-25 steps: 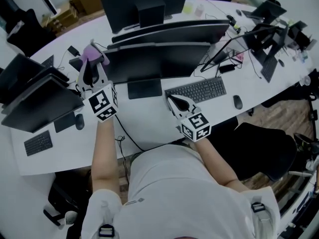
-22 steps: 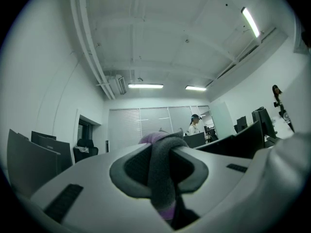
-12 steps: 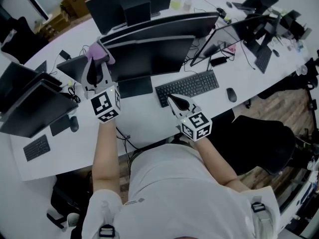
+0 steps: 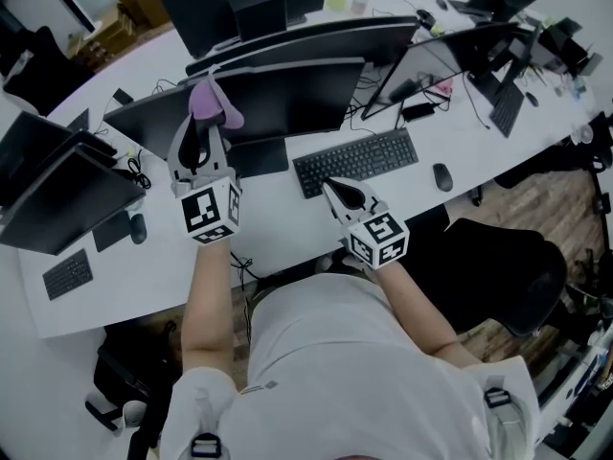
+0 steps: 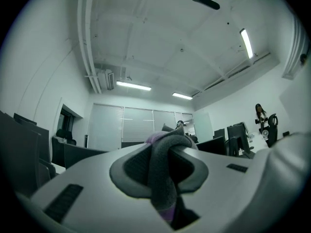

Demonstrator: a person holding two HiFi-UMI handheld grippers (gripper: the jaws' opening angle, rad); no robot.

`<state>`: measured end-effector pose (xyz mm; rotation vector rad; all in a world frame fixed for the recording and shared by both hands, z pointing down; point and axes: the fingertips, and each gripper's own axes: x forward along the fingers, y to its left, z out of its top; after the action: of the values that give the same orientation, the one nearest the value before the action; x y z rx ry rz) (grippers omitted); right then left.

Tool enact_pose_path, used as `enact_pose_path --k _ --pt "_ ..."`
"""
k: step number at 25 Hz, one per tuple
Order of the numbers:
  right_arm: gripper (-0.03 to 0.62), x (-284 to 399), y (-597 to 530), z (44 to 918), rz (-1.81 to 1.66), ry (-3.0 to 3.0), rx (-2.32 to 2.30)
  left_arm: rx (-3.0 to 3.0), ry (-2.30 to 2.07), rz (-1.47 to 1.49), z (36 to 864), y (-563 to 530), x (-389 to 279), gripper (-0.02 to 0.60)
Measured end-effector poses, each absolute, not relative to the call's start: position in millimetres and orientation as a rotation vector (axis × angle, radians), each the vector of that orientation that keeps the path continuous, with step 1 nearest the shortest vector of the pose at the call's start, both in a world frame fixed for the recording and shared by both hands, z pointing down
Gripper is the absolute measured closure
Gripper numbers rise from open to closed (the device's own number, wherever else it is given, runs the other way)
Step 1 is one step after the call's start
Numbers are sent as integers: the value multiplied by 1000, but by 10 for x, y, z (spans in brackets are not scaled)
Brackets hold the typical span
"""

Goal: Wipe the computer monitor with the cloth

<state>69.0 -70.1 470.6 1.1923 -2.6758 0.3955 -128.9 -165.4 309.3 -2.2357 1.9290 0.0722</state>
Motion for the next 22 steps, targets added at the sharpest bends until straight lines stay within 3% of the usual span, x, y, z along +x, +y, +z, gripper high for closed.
enact_pose_path --k 22 --pt "585 701 -675 4684 418 -2720 1148 -2531 1793 -129 4164 -939 -753 506"
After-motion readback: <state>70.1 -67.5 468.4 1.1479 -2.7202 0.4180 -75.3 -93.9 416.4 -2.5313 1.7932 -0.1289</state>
